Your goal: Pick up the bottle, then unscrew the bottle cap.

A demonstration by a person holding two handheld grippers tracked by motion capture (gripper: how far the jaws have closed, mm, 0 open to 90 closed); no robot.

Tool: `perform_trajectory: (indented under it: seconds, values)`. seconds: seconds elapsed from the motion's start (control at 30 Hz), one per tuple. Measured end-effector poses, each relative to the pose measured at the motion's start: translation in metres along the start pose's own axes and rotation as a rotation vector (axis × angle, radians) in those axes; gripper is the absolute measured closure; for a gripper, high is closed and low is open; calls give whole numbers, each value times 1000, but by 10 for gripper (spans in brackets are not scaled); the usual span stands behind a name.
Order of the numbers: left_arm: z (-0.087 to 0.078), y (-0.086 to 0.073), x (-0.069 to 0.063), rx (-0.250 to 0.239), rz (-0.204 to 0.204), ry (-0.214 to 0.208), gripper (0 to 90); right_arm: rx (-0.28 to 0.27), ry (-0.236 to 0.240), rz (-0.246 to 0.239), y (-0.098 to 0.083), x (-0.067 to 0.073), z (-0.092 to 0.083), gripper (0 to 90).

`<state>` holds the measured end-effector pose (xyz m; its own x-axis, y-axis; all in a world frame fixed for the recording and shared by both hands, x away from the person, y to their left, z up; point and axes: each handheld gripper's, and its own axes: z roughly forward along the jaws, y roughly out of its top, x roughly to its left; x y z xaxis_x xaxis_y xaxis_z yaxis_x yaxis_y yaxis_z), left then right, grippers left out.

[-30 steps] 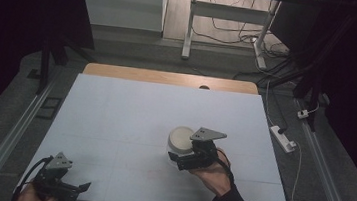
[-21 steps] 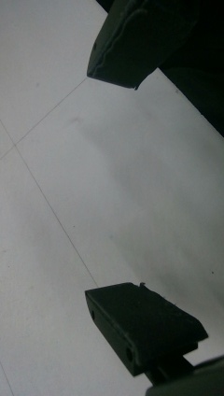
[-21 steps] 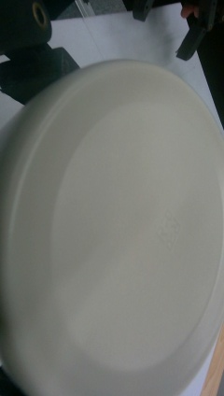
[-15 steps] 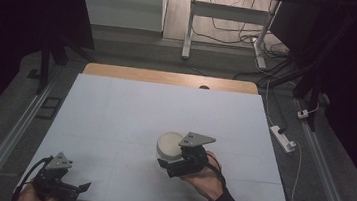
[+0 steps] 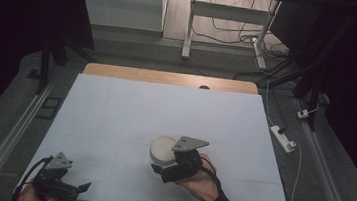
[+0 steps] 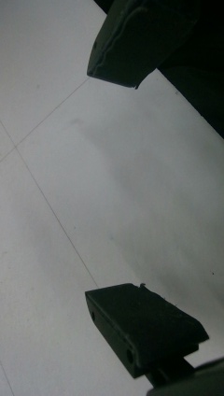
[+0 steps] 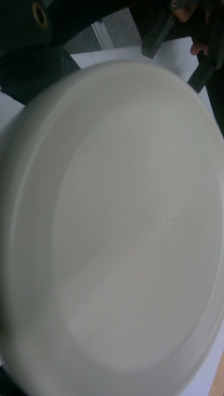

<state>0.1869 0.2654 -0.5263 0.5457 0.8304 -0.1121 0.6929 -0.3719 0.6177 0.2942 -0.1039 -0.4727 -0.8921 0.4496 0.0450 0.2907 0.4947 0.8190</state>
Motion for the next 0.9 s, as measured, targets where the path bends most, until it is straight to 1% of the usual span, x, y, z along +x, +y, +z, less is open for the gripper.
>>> perform_trajectory:
  seconds: [0.07, 0.2, 0.33, 0.4, 0.5, 0.77, 0.9]
  values:
    - [0, 0, 0, -3, -1, -5, 1, -1, 0, -4, 0, 0, 0, 60]
    - [-1, -1, 4, -14, -19, -49, 0, -1, -1, 0, -1, -1, 1, 60]
    - [-2, 0, 5, -21, -29, -71, 0, 2, -1, 0, -1, -1, 0, 60]
    - [-2, 0, 5, -32, -32, -84, 0, 1, 2, -1, -1, -1, 0, 60]
    - [-3, 1, 4, -46, -21, -106, 0, 1, 2, -6, -1, -1, 0, 60]
    - [-6, 9, 0, -91, 21, -108, 0, -2, 4, -3, -1, 0, 0, 60]
    - [-4, 15, -3, -94, 60, -117, 0, -2, 6, -5, -1, 0, 0, 60]
